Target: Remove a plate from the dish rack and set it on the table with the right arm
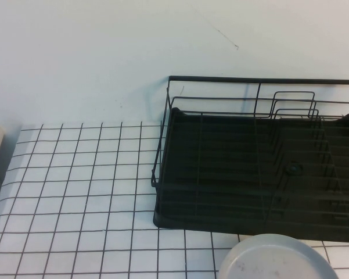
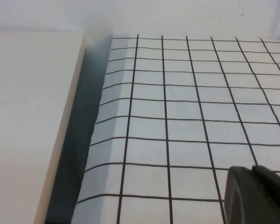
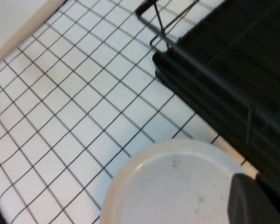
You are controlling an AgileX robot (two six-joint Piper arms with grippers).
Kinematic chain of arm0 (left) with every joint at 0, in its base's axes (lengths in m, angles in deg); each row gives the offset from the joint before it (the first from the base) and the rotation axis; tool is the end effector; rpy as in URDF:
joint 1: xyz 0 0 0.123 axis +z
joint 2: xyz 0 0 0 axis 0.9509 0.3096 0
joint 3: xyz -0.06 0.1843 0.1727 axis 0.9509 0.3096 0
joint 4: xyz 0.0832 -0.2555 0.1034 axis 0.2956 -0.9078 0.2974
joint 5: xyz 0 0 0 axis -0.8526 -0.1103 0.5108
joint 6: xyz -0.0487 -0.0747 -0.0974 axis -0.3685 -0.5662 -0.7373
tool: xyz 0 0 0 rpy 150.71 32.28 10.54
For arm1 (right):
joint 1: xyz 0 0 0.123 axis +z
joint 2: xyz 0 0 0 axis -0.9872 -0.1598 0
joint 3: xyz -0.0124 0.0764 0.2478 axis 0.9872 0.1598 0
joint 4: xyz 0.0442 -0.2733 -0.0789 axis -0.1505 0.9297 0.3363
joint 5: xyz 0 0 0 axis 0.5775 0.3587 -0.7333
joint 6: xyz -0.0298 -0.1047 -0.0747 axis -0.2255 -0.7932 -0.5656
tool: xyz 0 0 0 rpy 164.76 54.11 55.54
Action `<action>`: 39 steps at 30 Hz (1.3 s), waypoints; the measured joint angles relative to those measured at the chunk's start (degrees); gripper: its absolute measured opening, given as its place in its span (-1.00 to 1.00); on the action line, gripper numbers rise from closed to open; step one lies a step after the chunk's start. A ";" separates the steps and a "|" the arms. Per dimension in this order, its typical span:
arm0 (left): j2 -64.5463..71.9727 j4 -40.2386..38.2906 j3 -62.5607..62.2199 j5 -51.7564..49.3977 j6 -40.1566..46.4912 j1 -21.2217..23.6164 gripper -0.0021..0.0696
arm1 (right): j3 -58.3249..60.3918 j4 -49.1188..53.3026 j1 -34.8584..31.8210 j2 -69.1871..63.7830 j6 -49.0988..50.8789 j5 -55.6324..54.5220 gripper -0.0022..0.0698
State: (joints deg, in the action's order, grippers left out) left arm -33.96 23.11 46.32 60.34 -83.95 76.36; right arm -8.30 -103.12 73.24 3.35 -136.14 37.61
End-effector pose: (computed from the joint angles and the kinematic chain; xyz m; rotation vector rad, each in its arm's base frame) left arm 0.1555 0.0050 0.1700 -0.1242 1.8073 -0.0648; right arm 0.2521 0.0610 0.2640 -0.7689 2.1879 0.6813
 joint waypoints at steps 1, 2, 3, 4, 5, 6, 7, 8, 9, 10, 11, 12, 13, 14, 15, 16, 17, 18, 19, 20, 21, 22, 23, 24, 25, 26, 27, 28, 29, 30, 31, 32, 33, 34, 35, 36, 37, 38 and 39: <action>0.00 0.00 0.00 0.00 0.00 0.00 -0.95 | 0.00 0.00 0.00 1.47 0.12 -0.42 -0.89; 0.00 0.00 0.00 0.00 0.00 0.00 -0.95 | 0.00 -0.25 0.00 4.50 0.12 -1.35 -0.91; 0.00 0.00 0.00 0.00 0.00 0.00 -0.95 | 0.00 -0.39 0.00 7.07 0.20 -2.54 -0.92; 0.00 0.00 0.00 0.00 0.00 0.00 -0.95 | 0.00 -0.61 0.00 9.16 0.20 -3.60 -0.92; 0.00 0.00 0.00 0.00 0.00 0.00 -0.95 | 0.00 -0.93 0.00 11.79 0.20 -5.00 -0.93; 0.00 0.00 0.00 0.00 0.00 0.00 -0.95 | 0.00 -1.07 0.00 14.38 0.20 -6.44 -0.93; 0.00 0.00 0.00 0.00 0.00 0.00 -0.95 | 0.00 -1.14 0.00 16.36 0.20 -7.54 -0.94; 0.00 0.00 0.00 0.00 0.00 0.00 -0.95 | 0.00 -1.27 0.00 19.18 0.20 -8.62 -0.94; 0.00 0.00 0.00 0.00 0.00 0.00 -0.95 | -0.10 -1.22 0.00 21.38 0.09 -9.51 -0.94; 0.00 0.00 0.00 0.00 0.00 0.00 -0.95 | -0.10 -1.30 0.00 22.88 -0.02 -10.19 -0.94; 0.00 0.00 0.00 0.00 0.00 0.00 -0.95 | -0.10 -1.30 0.00 24.47 -0.13 -10.61 -0.95; 0.00 0.00 0.00 0.00 0.00 0.00 -0.95 | -0.10 -1.30 0.00 25.72 -0.15 -10.71 -0.95; 0.00 0.00 0.00 0.00 0.00 0.00 -0.95 | -0.10 -1.30 0.00 26.50 -0.25 -10.75 -0.95; 0.00 0.00 0.00 0.00 0.00 0.00 -0.95 | -0.10 -1.30 0.00 27.28 -0.35 -10.75 -0.95; 0.00 0.00 0.00 0.00 0.00 0.00 -0.95 | -0.10 -1.30 0.00 27.76 -0.38 -10.75 -0.95; 0.00 0.00 0.00 0.00 0.00 0.00 -0.95 | -0.10 -1.30 0.00 27.88 -0.38 -10.41 -0.95; 0.00 0.00 0.00 0.00 0.00 0.00 -0.95 | -0.10 -1.30 0.00 28.01 -0.38 -9.82 -0.95; 0.00 0.00 0.00 0.00 0.00 0.00 -0.95 | -0.10 -1.07 0.00 28.11 -0.38 -8.86 -0.95; 0.00 0.00 0.00 0.00 0.00 0.00 -0.95 | -0.10 -0.54 0.00 28.11 -0.14 -7.83 -0.95; 0.00 0.00 0.00 0.00 0.00 0.00 -0.95 | -0.10 0.52 0.00 28.11 -0.03 -6.80 -0.95; 0.00 0.00 0.00 0.00 0.00 0.00 -0.95 | -0.10 1.93 0.00 28.22 0.10 -6.51 -0.95; 0.00 0.00 0.00 0.00 0.00 0.00 -0.95 | -0.10 3.02 0.00 28.21 0.19 -7.05 -0.95; 0.00 0.00 0.00 0.00 0.00 0.00 -0.95 | -0.10 4.13 0.00 28.21 0.19 -8.38 -0.95; 0.00 0.00 0.00 0.00 0.00 0.00 -0.95 | -0.10 5.00 0.00 28.21 -0.08 -10.32 -0.95; 0.00 0.00 0.00 0.00 0.00 0.00 -0.95 | 0.02 5.42 0.00 28.32 -0.56 -12.23 -0.95; 0.00 0.00 0.00 0.00 0.00 0.00 -0.95 | 0.61 5.81 0.00 28.59 -1.21 -14.92 -0.95; 0.00 0.00 0.00 0.00 0.00 0.00 -0.95 | 1.59 5.96 0.00 29.27 -1.76 -17.61 -0.95; 0.00 0.00 0.00 0.00 0.00 0.00 -0.95 | 2.93 5.96 0.00 30.24 -2.00 -19.55 -0.95; 0.00 0.00 0.00 0.00 0.00 0.00 -0.95 | 4.58 5.96 0.00 31.60 -2.25 -21.65 -0.95; 0.00 0.00 0.00 0.00 0.00 0.00 -0.95 | 6.46 5.96 0.00 33.32 -2.39 -23.47 -0.95; 0.00 0.00 0.00 0.00 0.00 0.00 -0.95 | 8.09 5.96 0.00 34.85 -2.39 -25.23 -0.95; 0.00 0.00 0.00 0.00 0.00 0.00 -0.95 | 10.31 5.96 0.00 36.93 -2.47 -27.08 -0.95; 0.00 0.00 0.00 0.00 0.00 0.00 -0.95 | 12.61 5.96 0.00 39.09 -2.47 -29.14 -0.95; 0.00 0.00 0.00 0.00 0.00 0.00 -0.95 | 14.45 5.96 0.00 40.79 -2.52 -30.88 -0.95; 0.00 0.00 0.00 0.00 0.00 0.00 -0.95 | 16.68 5.96 0.00 42.88 -2.52 -33.09 -0.95; 0.00 0.00 0.00 0.00 0.00 0.00 -0.95 | 18.75 5.96 0.00 44.81 -2.52 -35.35 -0.95; 0.00 0.00 0.00 0.00 0.00 0.00 -0.95 | 20.31 5.96 0.00 46.50 -2.52 -37.03 -0.95; 0.00 0.00 0.00 0.00 0.00 0.00 -0.95 | 22.17 5.83 0.00 47.89 -2.52 -39.15 -0.95; 0.00 0.00 0.00 0.00 0.00 0.00 -0.95 | 23.99 5.66 0.00 48.83 -2.52 -41.26 -0.95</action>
State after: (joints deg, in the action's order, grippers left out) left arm -33.96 23.11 46.32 60.34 -83.95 76.36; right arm 15.69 -97.46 73.24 52.18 -138.67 -3.64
